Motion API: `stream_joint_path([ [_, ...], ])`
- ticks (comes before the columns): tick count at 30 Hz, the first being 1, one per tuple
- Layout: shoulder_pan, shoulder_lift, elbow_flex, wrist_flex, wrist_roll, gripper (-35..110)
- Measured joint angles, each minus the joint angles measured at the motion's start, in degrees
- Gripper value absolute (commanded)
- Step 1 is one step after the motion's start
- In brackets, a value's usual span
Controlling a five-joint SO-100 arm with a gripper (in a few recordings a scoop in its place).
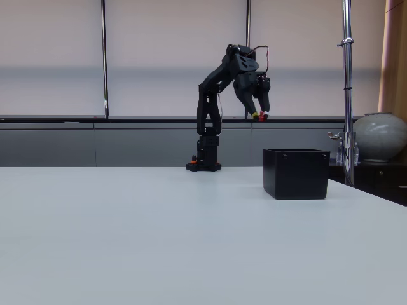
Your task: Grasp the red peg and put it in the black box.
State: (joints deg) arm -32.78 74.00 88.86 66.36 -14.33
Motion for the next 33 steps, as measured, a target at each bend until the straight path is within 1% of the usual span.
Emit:
stream_joint_path([
  [7, 0.3, -6.1, -25.8, -31.6, 3.0, 0],
  [13, 0.4, -6.1, -41.9, -61.6, 3.2, 0],
  [16, 0.5, -6.1, -47.3, -74.3, 1.5, 0],
  [23, 0.5, -4.1, -54.5, -98.6, 0.2, 0],
  [27, 1.7, 2.6, -54.7, -109.2, 1.2, 2],
  [33, 3.0, 15.5, -49.1, -112.5, 3.1, 2],
])
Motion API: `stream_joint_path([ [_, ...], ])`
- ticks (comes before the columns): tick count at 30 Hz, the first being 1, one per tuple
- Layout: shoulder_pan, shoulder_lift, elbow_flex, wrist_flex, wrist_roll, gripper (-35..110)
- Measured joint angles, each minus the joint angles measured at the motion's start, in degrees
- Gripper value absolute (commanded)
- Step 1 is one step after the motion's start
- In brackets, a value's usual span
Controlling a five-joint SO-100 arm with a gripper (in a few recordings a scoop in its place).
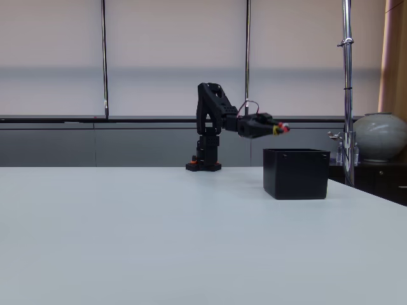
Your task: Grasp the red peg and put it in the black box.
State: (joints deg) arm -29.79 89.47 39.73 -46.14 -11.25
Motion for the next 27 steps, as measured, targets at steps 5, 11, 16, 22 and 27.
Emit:
stream_joint_path([
  [5, 0.2, 2.9, 3.1, 0.0, -0.1, 2],
  [11, -1.9, 3.1, 4.3, -0.5, -0.3, 5],
  [16, -2.9, 4.0, 4.3, -2.9, 1.1, 9],
  [22, -3.7, 4.8, 4.3, -4.8, 1.7, 21],
  [27, -3.4, 5.1, 4.3, -5.0, 1.1, 23],
])
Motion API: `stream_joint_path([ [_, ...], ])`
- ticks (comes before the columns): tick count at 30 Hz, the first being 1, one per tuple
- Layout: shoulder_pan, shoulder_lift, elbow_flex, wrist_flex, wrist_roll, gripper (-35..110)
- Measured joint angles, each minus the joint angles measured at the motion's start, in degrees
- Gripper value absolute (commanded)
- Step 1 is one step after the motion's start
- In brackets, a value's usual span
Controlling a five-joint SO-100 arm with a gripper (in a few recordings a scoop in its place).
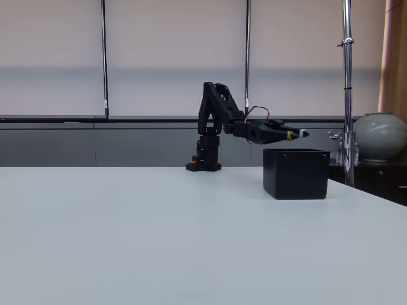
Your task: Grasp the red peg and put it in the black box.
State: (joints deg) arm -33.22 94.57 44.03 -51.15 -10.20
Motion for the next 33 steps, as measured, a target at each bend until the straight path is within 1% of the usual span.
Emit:
stream_joint_path([
  [4, 0.2, -1.2, 0.0, 1.9, -2.1, 22],
  [6, 0.2, -5.2, 0.0, 6.3, -4.0, 22],
  [8, 1.1, -12.4, 0.0, 14.2, -5.6, 21],
  [11, 2.7, -26.3, 0.0, 32.5, -7.1, 12],
  [13, 3.5, -35.4, 0.0, 46.1, -7.4, 0],
  [16, 5.4, -46.8, 2.1, 66.6, -7.0, 0],
  [19, 7.1, -56.3, 2.7, 86.7, -2.7, 0],
  [21, 10.4, -61.7, 1.2, 97.3, 0.1, 0],
  [22, 11.5, -64.1, -0.5, 100.4, 1.3, 0],
  [24, 15.4, -68.3, -5.8, 103.3, 4.0, 0],
  [28, 23.1, -77.5, -18.9, 104.0, 7.7, 0],
  [33, 27.7, -89.6, -34.7, 104.0, 9.9, 0],
])
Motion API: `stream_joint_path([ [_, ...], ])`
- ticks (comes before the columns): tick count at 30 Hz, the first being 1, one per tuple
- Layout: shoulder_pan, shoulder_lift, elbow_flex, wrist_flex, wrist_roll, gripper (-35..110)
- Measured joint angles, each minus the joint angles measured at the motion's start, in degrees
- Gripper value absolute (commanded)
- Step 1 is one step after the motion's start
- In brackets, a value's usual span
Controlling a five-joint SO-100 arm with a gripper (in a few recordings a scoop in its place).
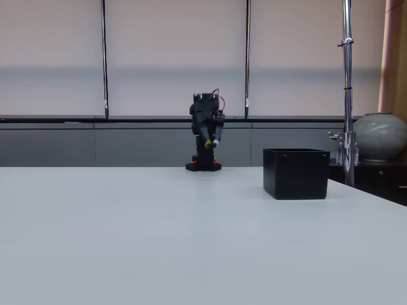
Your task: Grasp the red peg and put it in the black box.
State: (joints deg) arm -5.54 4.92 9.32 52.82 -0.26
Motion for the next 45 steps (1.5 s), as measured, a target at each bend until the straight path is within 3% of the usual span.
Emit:
stream_joint_path([
  [4, 4.0, -6.9, -8.8, 2.2, 0.4, 0],
  [16, 5.3, -13.2, -9.1, 21.4, -0.4, 0],
  [45, 5.3, -13.8, -9.0, 21.7, -0.1, 0],
])
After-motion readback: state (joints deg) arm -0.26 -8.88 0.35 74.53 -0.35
